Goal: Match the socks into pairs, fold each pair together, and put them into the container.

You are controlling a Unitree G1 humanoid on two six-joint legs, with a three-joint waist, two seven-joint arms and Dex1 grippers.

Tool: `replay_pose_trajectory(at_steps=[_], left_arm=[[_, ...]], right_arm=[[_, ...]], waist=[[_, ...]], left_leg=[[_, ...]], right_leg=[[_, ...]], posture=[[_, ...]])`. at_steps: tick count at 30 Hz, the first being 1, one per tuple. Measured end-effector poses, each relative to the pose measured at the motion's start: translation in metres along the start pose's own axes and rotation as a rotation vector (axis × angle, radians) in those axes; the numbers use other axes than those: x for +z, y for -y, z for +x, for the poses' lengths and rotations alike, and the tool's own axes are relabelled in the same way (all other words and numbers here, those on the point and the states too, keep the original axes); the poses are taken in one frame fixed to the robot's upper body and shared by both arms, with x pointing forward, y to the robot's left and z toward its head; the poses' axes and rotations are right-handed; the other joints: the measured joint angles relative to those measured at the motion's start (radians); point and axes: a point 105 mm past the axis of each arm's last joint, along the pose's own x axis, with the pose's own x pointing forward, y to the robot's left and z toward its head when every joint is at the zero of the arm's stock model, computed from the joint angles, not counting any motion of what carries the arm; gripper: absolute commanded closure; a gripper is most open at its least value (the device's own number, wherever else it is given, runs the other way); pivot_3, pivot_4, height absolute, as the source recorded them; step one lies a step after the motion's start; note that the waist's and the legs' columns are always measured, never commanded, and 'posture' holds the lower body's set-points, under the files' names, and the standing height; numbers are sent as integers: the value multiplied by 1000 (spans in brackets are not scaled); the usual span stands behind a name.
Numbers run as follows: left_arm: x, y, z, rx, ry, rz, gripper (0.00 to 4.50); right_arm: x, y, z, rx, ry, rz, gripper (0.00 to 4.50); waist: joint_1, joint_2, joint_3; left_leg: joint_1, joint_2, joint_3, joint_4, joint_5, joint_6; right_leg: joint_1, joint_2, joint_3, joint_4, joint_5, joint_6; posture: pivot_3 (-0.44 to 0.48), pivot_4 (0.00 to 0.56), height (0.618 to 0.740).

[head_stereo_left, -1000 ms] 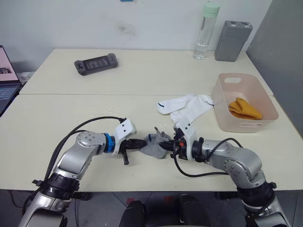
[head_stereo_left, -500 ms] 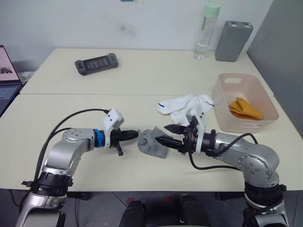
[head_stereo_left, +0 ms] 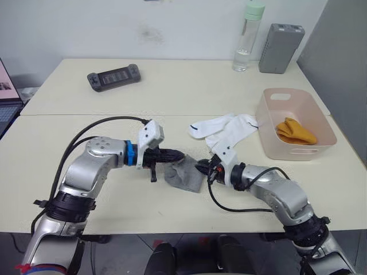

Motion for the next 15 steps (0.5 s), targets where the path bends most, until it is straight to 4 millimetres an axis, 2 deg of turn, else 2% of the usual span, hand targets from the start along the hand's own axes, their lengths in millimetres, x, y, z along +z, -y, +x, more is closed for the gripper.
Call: replay_pose_trajectory(at_steps=[2,7,11,15], left_arm=[[-9,6,4,-29,-54,49,4500],[-56,16,11,-79,-206,63,4500],[-60,9,3,-57,-226,101,4500],[-59,6,-1,-34,-195,33,4500]], right_arm=[[-4,2,4,-13,-17,-1,4492],[-5,0,8,-12,-21,7,4492],[-5,-2,8,-11,-19,11,4492],[-3,0,8,-18,-6,8,4492]], waist=[[-1,0,0],[-3,0,0],[-3,0,0],[-7,0,0]], left_leg=[[0,0,0,0,0,0],[0,0,0,0,0,0],[0,0,0,0,0,0],[0,0,0,0,0,0]], right_leg=[[0,0,0,0,0,0],[0,0,0,0,0,0],[0,0,0,0,0,0],[0,0,0,1,-1,1]], posture=[[0,150,740],[0,150,740],[0,150,740],[0,150,740]])
